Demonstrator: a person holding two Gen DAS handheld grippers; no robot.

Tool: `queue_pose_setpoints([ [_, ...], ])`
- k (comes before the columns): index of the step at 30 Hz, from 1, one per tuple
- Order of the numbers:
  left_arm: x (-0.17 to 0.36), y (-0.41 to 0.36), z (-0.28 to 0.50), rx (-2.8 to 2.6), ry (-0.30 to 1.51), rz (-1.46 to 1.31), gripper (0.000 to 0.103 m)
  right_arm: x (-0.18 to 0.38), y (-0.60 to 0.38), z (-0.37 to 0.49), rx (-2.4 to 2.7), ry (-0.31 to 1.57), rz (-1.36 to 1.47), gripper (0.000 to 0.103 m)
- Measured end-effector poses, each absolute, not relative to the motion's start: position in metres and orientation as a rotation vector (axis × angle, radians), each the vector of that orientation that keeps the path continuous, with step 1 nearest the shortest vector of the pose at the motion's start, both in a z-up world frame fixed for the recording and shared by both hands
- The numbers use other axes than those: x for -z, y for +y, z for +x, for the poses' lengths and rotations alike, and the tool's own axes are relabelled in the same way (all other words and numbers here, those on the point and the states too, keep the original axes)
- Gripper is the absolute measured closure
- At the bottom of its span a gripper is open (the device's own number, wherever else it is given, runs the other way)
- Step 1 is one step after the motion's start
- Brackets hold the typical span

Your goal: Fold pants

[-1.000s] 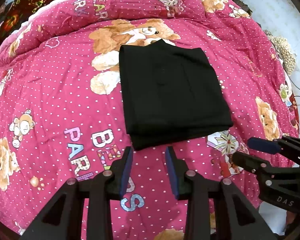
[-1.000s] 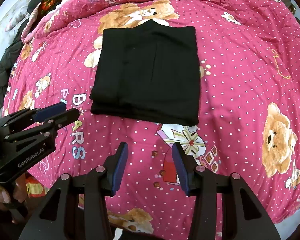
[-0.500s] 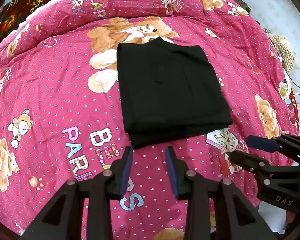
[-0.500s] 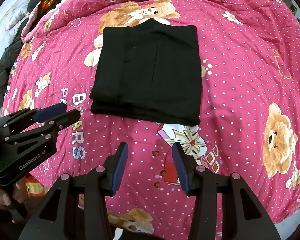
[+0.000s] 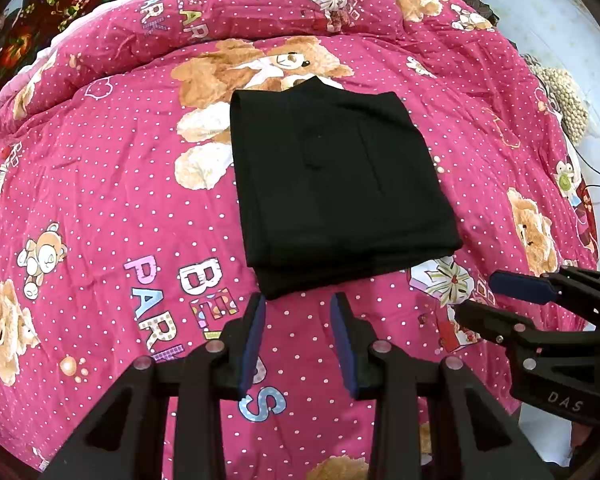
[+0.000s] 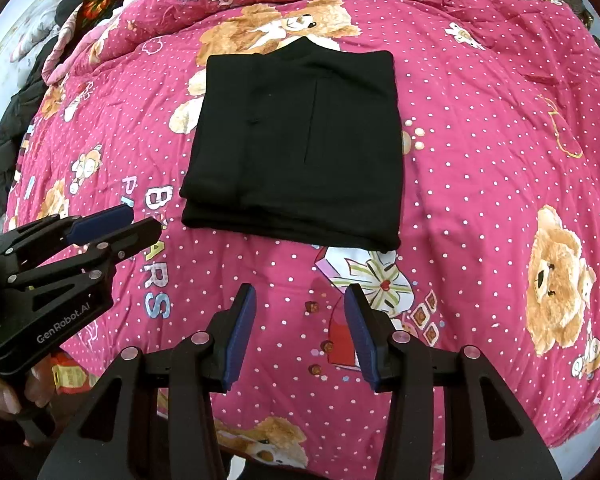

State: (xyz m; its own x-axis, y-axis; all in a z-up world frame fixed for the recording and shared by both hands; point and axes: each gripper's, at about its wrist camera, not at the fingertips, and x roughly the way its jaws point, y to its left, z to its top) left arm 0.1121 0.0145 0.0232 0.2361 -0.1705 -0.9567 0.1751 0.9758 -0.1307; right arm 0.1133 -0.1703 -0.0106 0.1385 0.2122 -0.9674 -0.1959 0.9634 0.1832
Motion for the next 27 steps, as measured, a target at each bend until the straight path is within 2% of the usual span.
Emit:
queue_pose_setpoints([
  [27, -0.0286, 0.0115, 0.106, 0.237, 1.295, 0.024, 0.067, 0.0079, -0.1701, 0.1089, -0.297, 1.396, 0.011, 0.057],
])
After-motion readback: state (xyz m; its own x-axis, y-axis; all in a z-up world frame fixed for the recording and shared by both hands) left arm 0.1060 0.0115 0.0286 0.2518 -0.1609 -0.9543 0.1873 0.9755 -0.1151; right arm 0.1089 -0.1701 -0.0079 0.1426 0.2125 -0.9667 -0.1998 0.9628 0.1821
